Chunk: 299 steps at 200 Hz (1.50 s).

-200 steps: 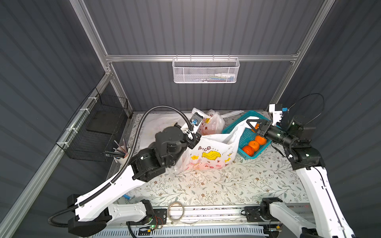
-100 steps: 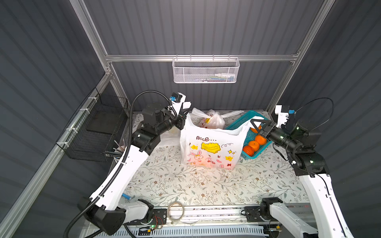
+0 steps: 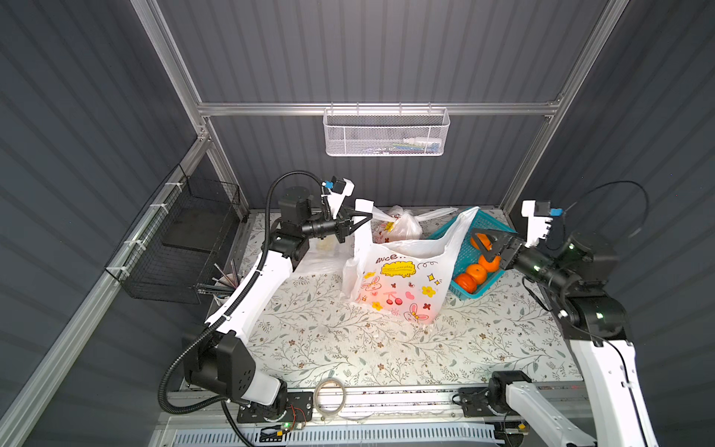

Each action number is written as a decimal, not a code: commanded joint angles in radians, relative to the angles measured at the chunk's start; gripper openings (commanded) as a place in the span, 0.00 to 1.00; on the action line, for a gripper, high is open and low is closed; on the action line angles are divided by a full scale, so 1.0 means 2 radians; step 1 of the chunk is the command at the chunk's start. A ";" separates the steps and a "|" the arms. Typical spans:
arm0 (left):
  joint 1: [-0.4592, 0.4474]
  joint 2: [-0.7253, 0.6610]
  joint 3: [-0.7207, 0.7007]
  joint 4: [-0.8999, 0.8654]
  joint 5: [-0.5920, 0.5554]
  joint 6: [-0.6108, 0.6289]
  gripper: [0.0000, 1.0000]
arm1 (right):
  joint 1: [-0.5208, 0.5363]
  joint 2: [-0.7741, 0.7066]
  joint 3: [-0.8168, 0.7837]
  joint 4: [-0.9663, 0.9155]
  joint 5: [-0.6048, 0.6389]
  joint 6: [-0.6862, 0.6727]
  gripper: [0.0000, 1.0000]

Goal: Place the oranges into plastic bags & tie knots
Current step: Adjust the plastic bag at the center of the board, then tie the plastic bag at the center of the board.

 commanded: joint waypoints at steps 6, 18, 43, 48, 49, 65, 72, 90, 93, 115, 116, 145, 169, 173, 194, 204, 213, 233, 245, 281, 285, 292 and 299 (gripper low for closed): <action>0.006 0.007 0.030 0.011 0.078 0.010 0.00 | 0.005 -0.033 -0.012 0.054 -0.079 -0.049 0.91; 0.006 0.008 0.033 0.009 0.101 0.018 0.00 | 0.025 -0.038 -0.041 0.108 -0.116 -0.043 0.96; 0.006 0.010 0.039 0.007 0.138 0.030 0.00 | 0.117 -0.019 -0.068 0.144 -0.109 -0.098 0.99; 0.006 0.010 0.039 0.007 0.145 0.032 0.00 | 0.137 -0.011 -0.070 0.144 -0.101 -0.115 0.99; 0.006 0.010 0.039 0.007 0.146 0.032 0.00 | 0.141 -0.009 -0.070 0.144 -0.099 -0.118 0.99; 0.007 0.014 0.042 0.008 0.163 0.032 0.00 | 0.189 0.028 -0.068 0.150 -0.084 -0.157 0.99; 0.007 0.015 0.042 0.010 0.170 0.031 0.00 | 0.204 0.047 -0.068 0.161 -0.077 -0.167 0.99; 0.006 0.017 0.041 0.010 0.186 0.031 0.00 | 0.239 0.091 -0.064 0.180 -0.068 -0.210 0.99; 0.007 0.017 0.041 0.011 0.187 0.031 0.00 | 0.243 0.098 -0.063 0.182 -0.064 -0.218 0.99; 0.006 0.018 0.037 0.012 0.197 0.035 0.00 | 0.274 0.150 -0.053 0.204 -0.043 -0.265 0.99; 0.006 0.018 0.037 0.012 0.197 0.035 0.00 | 0.274 0.153 -0.053 0.205 -0.042 -0.266 0.99; 0.006 0.019 0.036 0.016 0.206 0.038 0.00 | 0.282 0.217 -0.044 0.253 -0.048 -0.267 0.92; 0.006 0.021 0.037 0.021 0.213 0.036 0.00 | 0.287 0.263 -0.038 0.305 -0.058 -0.251 0.85; 0.006 0.021 0.037 0.021 0.215 0.037 0.00 | 0.288 0.271 -0.035 0.311 -0.063 -0.249 0.84; 0.007 0.022 0.036 0.024 0.218 0.035 0.00 | 0.295 0.305 -0.027 0.350 -0.075 -0.230 0.80; 0.006 0.022 0.037 0.024 0.217 0.035 0.00 | 0.298 0.318 -0.025 0.373 -0.084 -0.217 0.76; 0.006 0.022 0.036 0.024 0.217 0.035 0.00 | 0.300 0.329 -0.022 0.388 -0.092 -0.205 0.70; 0.006 0.021 0.035 0.025 0.213 0.034 0.00 | 0.305 0.346 -0.016 0.406 -0.094 -0.188 0.54; 0.006 0.020 0.033 0.028 0.210 0.032 0.00 | 0.306 0.353 -0.012 0.407 -0.094 -0.182 0.45; 0.007 0.010 0.023 0.041 0.184 0.020 0.13 | 0.308 0.355 -0.011 0.418 -0.103 -0.162 0.00; 0.006 0.007 0.020 0.044 0.176 0.018 0.17 | 0.308 0.354 -0.013 0.418 -0.101 -0.161 0.00; 0.006 0.001 0.012 0.049 0.158 0.013 0.21 | 0.308 0.351 -0.016 0.418 -0.098 -0.161 0.00; 0.007 -0.008 0.008 0.053 0.144 0.013 0.26 | 0.308 0.348 -0.019 0.418 -0.094 -0.163 0.00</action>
